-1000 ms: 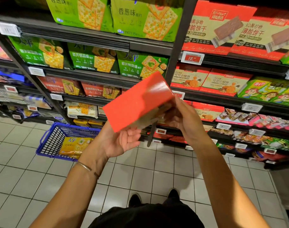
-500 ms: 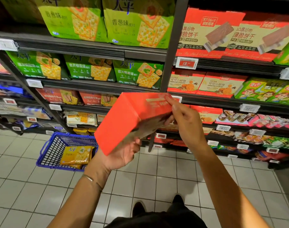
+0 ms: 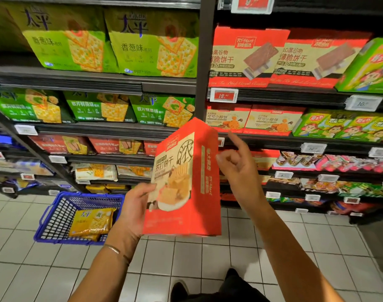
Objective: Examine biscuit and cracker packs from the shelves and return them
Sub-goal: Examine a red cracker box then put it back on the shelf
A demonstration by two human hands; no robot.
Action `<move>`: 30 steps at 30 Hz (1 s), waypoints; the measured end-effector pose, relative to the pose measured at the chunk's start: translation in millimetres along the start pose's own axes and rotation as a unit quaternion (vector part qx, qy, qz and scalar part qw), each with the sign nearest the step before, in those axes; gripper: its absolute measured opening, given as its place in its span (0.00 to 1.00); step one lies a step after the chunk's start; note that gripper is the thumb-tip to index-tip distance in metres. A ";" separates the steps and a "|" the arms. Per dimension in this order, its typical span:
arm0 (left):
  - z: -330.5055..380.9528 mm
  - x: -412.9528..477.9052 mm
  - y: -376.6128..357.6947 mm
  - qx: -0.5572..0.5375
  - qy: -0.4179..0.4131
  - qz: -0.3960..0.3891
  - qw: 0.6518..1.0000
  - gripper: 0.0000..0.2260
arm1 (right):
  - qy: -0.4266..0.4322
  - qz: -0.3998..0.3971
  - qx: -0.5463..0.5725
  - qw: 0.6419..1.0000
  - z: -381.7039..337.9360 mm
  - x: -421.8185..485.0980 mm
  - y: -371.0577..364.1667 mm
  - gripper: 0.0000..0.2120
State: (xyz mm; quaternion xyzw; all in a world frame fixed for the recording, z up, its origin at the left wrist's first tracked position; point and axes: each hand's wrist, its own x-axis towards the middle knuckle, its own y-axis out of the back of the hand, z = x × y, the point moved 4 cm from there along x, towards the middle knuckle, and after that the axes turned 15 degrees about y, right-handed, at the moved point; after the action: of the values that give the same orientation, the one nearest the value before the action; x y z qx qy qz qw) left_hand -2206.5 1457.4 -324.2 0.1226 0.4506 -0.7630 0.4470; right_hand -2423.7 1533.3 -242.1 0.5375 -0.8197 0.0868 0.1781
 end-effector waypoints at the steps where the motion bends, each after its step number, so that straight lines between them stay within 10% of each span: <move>1: -1.1 0.0 -5.8 -0.009 0.021 -0.026 0.999 0.17 | -0.003 -0.004 0.000 1.000 0.5 2.4 6.4 0.32; 8: -12.8 23.8 -49.1 -0.058 0.038 -0.077 0.995 0.16 | 0.014 -0.025 0.040 0.999 -5.5 22.8 42.6 0.19; 15: 6.0 34.6 -105.6 0.107 -0.125 -0.029 0.986 0.30 | -0.045 -0.181 0.056 0.981 -4.0 50.3 91.6 0.25; 30: 82.5 30.7 -270.3 0.090 -0.253 -0.014 0.963 0.28 | 0.010 -0.096 0.043 0.994 -39.2 122.2 195.0 0.26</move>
State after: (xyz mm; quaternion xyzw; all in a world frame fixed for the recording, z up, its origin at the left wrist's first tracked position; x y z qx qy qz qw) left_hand -2420.5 1426.7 -139.5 -0.0409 0.2542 -0.8126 0.5228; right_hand -2637.5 1521.9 -149.3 0.6199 -0.7579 0.1101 0.1709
